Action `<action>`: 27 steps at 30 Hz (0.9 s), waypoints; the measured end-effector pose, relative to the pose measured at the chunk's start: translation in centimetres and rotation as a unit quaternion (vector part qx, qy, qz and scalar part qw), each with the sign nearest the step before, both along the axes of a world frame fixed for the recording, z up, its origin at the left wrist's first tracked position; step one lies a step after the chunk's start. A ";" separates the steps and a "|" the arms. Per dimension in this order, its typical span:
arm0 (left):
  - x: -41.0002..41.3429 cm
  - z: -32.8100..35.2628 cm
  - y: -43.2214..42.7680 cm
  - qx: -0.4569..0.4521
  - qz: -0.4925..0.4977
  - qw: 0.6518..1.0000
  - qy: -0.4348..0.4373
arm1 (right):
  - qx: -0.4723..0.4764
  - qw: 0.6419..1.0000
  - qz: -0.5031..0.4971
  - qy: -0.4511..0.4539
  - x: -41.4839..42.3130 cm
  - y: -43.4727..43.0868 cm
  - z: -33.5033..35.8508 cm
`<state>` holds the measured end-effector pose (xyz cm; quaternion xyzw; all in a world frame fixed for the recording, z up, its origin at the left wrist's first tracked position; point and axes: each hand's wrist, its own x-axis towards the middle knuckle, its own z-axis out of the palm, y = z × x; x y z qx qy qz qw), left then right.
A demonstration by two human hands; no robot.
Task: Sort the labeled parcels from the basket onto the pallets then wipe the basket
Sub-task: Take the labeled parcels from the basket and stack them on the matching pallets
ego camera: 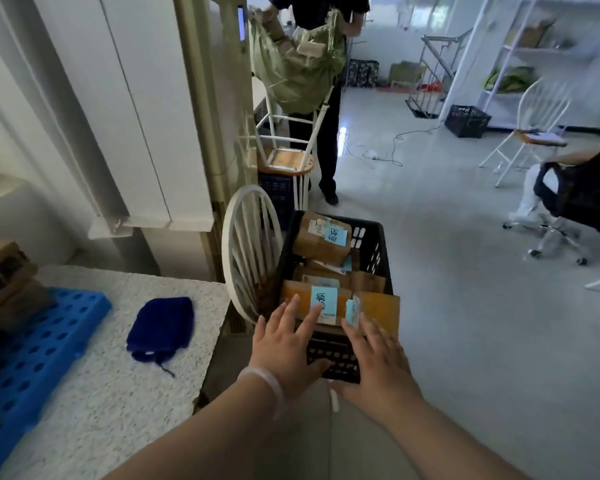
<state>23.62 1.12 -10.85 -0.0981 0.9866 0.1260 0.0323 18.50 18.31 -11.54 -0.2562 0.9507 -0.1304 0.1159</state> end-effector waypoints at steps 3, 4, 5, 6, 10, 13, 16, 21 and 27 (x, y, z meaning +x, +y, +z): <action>-3.7 -1.2 -0.2 0.015 -0.021 1.000 -0.017 | 0.014 0.998 -0.044 -0.031 -1.7 0.5 -1.1; -4.6 -1.6 0.0 0.023 -0.024 0.999 -0.024 | 0.021 0.997 -0.055 -0.043 -2.2 0.9 -1.5; -5.5 -2.0 0.3 0.033 -0.028 0.999 -0.033 | 0.025 0.996 -0.068 -0.056 -2.8 1.3 -2.0; -6.3 -2.4 0.7 0.042 -0.034 0.998 -0.043 | 0.023 0.994 -0.085 -0.069 -3.5 1.8 -2.5; -9.5 -4.5 1.8 0.055 -0.056 0.993 -0.085 | -0.008 0.978 -0.175 -0.112 -7.7 2.8 -4.1; -12.2 -5.9 2.7 0.077 -0.046 0.990 -0.112 | -0.013 0.971 -0.185 -0.148 -11.2 3.5 -5.3; -15.0 -6.9 4.4 0.109 -0.023 0.985 -0.128 | -0.017 0.970 -0.173 -0.172 -15.3 4.3 -6.4; -19.5 -8.8 6.5 0.168 0.027 0.973 -0.158 | -0.024 0.966 -0.152 -0.209 -21.5 4.7 -7.7; -21.5 -9.9 7.7 0.276 0.083 0.941 -0.175 | -0.054 0.943 -0.129 -0.301 -23.9 4.7 -9.6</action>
